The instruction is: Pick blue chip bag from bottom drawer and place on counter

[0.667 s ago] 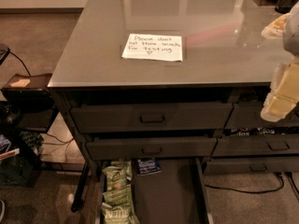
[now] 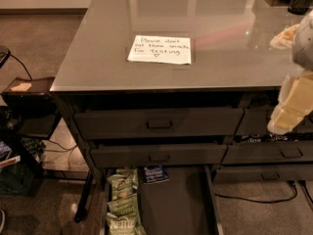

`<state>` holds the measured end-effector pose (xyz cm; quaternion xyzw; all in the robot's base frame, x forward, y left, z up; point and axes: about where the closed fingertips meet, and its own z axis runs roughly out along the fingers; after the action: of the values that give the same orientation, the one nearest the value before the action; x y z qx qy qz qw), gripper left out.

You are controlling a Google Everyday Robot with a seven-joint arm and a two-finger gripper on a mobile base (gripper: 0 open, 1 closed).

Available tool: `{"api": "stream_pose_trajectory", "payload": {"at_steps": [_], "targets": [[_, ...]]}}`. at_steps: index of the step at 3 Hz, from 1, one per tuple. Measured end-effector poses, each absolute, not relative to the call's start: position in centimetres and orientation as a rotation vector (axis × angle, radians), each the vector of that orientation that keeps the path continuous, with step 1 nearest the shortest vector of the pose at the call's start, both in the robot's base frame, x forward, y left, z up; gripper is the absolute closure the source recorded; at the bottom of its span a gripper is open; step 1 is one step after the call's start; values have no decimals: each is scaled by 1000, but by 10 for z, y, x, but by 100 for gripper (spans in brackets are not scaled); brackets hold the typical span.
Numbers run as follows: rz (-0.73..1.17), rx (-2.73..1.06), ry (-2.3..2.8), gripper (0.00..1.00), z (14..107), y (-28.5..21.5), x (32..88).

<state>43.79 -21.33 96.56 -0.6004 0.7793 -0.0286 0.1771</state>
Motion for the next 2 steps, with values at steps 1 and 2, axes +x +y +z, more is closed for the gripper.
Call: {"api": "stream_pose_trajectory", "payload": {"at_steps": [1,2], "targets": [[27,-1674,2182,0,919,-201,433],[148,-1645,2163,0,854,-182,425]]}}
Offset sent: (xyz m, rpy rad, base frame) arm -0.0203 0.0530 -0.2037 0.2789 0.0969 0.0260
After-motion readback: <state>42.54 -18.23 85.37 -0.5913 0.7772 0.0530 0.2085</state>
